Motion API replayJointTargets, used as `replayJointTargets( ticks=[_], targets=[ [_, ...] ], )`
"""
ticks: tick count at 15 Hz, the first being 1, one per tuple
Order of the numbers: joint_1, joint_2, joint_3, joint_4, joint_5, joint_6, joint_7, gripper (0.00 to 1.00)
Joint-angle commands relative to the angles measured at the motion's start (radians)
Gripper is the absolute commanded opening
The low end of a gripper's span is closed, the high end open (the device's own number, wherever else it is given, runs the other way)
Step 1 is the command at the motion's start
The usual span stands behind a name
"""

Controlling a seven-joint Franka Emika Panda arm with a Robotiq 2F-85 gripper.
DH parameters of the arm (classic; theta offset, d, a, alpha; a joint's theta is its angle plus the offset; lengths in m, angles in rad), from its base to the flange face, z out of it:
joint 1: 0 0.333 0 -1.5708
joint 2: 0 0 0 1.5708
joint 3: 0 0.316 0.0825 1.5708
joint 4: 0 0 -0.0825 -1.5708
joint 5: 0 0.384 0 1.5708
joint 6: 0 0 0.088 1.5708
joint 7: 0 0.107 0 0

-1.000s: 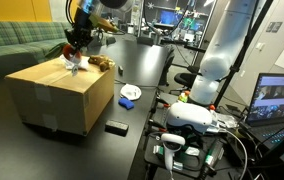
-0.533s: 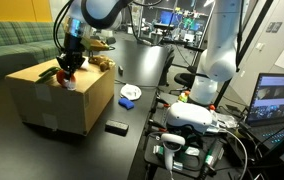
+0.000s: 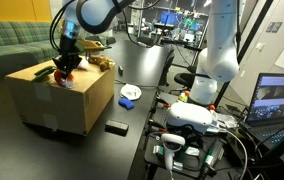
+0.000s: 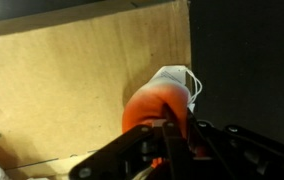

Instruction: Put the white towel on the table, the moose on the box, the blue sponge on the table, the white cloth on the box, the duster on the table, lastly, the turnip plushie on the box

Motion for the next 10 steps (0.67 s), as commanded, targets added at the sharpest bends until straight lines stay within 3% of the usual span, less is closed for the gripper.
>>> replayJointTargets(
  ticks=[1,6,10],
  targets=[
    [0.028,0.008,-0.066,0.043,-0.091,-0.012,0.09,0.03],
    [0.031,0.024,-0.11,0.054,-0.166,-0.023,0.165,0.03],
    [0.026,0.056,-0.105,0.068,-0.146,-0.022,0.135,0.03]
  ],
)
